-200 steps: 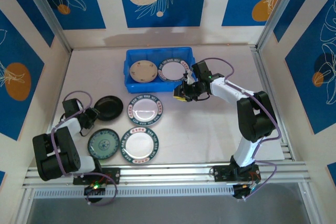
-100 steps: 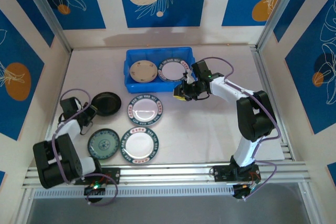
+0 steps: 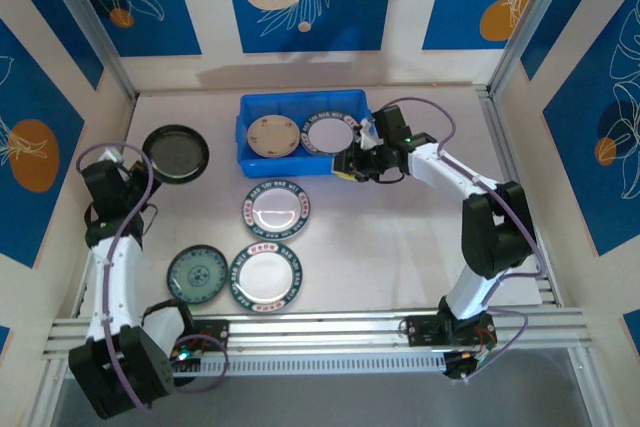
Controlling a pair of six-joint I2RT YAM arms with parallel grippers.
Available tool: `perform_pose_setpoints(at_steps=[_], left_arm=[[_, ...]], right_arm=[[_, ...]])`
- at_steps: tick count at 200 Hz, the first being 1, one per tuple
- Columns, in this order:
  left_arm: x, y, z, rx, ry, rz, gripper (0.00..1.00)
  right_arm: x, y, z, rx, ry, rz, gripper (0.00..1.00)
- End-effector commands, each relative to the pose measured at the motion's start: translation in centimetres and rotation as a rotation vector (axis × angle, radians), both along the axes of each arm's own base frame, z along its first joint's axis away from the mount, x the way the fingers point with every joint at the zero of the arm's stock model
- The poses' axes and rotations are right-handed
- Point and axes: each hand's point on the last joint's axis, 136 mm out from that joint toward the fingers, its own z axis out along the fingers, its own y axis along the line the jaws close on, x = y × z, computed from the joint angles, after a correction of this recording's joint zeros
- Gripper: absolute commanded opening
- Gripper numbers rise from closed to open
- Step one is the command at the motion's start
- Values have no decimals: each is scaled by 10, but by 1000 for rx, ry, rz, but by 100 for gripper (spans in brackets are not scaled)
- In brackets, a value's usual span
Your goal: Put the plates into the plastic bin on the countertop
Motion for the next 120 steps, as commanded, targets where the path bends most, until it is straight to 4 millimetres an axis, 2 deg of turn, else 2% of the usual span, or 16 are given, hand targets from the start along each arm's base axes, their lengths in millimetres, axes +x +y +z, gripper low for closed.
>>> perform_pose_setpoints(at_steps=[1,21,64,83,107,120], left_arm=[[15,-43,19,-74,-18,-220,0],[25,-73,32,-75,-24,-333,0],[34,-129,38,-39,15,-513,0],[38,-151,32,-49,34,-583,0],[43,-180,28,-79,27,-667,0],[46,-193,25,-85,32,-696,0]], right_arm=[[8,2,52,63,-143,28,33],[14,2,72,96,-198,31,36],[17,2,109,175,-318,20,38],[15,5,117,197,-330,37,40],[11,11,119,218,-334,66,48],[9,16,119,228,-337,83,50]])
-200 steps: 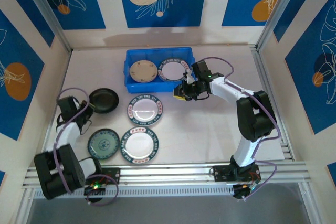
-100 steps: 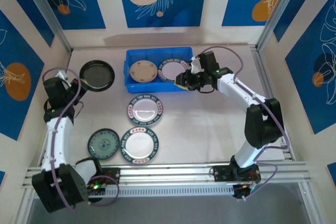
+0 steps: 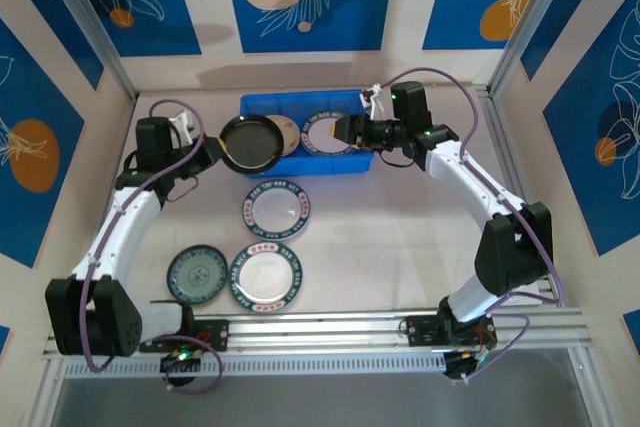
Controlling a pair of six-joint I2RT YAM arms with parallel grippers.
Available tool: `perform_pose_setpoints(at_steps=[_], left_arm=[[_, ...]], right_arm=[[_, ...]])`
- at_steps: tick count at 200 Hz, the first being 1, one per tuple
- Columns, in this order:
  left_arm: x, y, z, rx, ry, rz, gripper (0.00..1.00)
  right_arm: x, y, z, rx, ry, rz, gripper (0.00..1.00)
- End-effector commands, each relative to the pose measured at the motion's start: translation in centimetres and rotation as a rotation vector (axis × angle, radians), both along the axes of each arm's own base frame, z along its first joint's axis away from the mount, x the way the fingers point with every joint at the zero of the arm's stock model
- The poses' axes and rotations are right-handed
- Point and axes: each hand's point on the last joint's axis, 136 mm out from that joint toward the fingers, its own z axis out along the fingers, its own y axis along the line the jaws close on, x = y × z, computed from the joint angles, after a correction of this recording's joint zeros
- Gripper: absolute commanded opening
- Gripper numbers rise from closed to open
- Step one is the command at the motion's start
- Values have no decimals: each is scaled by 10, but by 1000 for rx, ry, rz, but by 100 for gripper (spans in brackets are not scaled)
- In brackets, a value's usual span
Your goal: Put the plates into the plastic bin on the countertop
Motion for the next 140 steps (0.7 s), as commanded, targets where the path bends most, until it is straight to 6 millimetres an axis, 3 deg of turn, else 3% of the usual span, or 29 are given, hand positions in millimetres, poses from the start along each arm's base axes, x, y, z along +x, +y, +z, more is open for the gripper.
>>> perform_pose_setpoints(at_steps=[1,32,66,140], left_arm=[[6,-31,15,-30,-53,-104,0],[11,-59,8,-43,-43,-165,0],[13,-81,5,-67,-41,-206,0],[13,-105,3,-81,-35,-264,0]], right_arm=[[-10,10,16,45,-37,60,49],[-13,21,10,46,-24,91,48],[-10,23,-15,-62,11,70,45],[-5,23,-45,-121,78,63,43]])
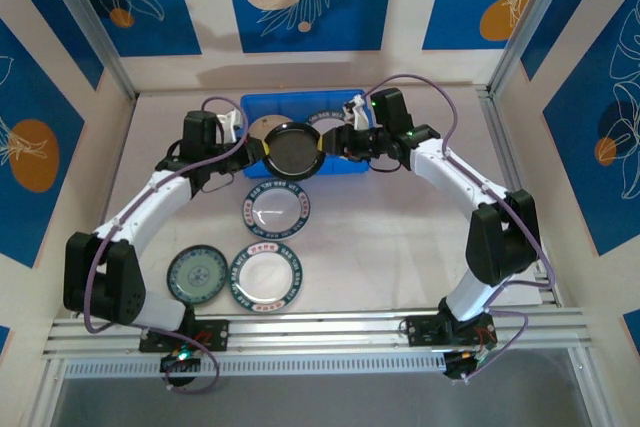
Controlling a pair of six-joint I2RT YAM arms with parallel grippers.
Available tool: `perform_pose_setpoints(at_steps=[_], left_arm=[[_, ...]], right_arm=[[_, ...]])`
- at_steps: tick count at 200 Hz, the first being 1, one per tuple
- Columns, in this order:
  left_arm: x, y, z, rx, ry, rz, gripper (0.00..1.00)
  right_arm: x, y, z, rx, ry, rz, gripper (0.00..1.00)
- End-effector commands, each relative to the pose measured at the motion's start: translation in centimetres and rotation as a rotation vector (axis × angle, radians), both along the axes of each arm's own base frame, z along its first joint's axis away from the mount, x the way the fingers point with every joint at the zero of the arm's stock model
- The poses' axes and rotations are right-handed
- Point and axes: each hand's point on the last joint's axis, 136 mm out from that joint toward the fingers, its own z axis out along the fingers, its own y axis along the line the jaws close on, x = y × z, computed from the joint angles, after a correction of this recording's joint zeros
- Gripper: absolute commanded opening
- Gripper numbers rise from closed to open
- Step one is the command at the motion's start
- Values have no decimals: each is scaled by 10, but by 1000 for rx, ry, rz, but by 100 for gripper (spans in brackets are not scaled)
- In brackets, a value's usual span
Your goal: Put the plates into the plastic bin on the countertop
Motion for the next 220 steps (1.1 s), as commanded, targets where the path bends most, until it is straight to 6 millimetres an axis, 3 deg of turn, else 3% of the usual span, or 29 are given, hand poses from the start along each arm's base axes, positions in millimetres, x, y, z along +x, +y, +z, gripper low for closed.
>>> perform_pose_setpoints(at_steps=[1,35,45,66,103,127,131,137,143,146,186,220], left_arm=[[5,-12,22,-43,-56,-38,0],[3,-19,22,-56,-50,-60,0],[2,-20,21,-59,-49,-66,0],[1,-22,19,-60,-45,-73,0],[2,-18,8,-24,-34,-58,0],[3,-3,5,71,-39,-9,0],[3,1,3,98,-36,2,12],[3,7,4,134,-45,23,38],[2,13,4,169,-51,40,90],[1,16,4,186,-55,47,99],[-10,48,22,315,-172,149,100],[-19,59,33,242,-213,236,100]], right_arm=[[2,0,-4,-25,6,10,43],[4,4,-9,6,26,11,32],[5,3,-11,4,32,1,18],[8,4,-12,12,40,-6,0],[10,2,-8,9,37,-18,0],[12,0,-5,10,46,-33,0],[12,-1,-5,10,48,-36,0],[13,-2,-3,12,48,-40,0],[13,-3,-2,12,51,-43,0],[13,-4,-1,11,53,-45,0],[22,-9,9,12,55,-74,0],[39,-8,16,22,57,-105,0]])
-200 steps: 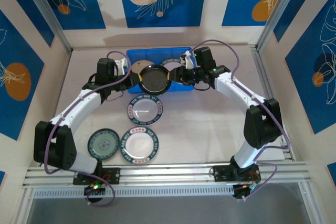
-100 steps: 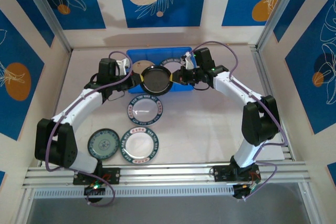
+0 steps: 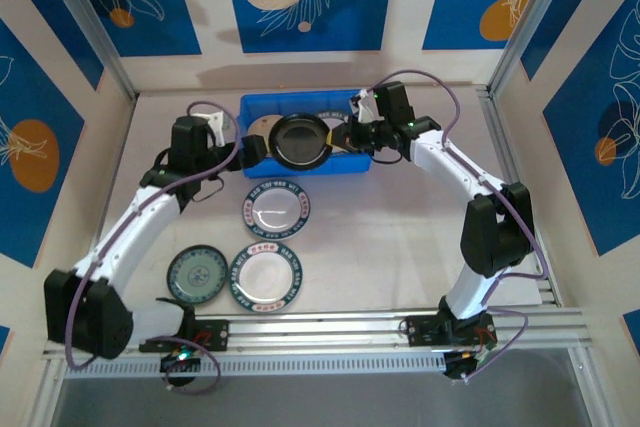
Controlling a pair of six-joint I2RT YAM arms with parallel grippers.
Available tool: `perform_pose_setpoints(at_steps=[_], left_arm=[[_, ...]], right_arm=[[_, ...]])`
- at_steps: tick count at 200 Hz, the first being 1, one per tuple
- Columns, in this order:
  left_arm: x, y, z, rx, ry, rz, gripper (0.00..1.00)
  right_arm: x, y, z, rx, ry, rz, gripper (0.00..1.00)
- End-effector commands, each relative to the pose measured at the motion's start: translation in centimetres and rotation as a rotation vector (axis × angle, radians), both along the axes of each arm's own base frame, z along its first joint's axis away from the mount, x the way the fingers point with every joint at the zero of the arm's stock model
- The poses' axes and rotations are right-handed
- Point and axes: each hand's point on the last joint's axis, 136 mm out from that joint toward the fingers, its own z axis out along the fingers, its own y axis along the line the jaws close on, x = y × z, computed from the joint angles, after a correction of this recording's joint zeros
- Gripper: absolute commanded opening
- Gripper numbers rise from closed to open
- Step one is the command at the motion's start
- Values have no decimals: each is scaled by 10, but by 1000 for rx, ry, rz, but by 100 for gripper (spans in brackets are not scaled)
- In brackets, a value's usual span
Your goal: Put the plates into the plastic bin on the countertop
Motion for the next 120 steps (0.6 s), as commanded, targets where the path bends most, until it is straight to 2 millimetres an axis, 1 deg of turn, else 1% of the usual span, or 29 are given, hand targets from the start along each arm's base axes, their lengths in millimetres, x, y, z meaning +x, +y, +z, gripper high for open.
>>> perform_pose_setpoints(at_steps=[1,15,29,38,58,74,87,120], left_arm=[[-1,13,2,-8,-25,78,100],[-5,4,0,-29,20,32,100],[-11,2,-10,-19,61,15,100],[-15,-2,-14,-28,56,-13,100],[-19,3,-24,-50,54,18,100],[-21,8,-28,-48,55,46,100],[-20,12,-27,-53,44,68,100],[-19,10,-29,-78,45,67,100]], right_arm=[[14,2,13,23,2,-20,0],[22,4,18,27,4,-31,0],[31,5,19,21,13,-43,0],[38,6,18,15,22,-46,0],[55,11,13,13,44,-49,0],[68,15,6,0,54,-51,0],[79,17,0,-16,59,-58,0],[105,29,-24,-56,69,-63,0]])
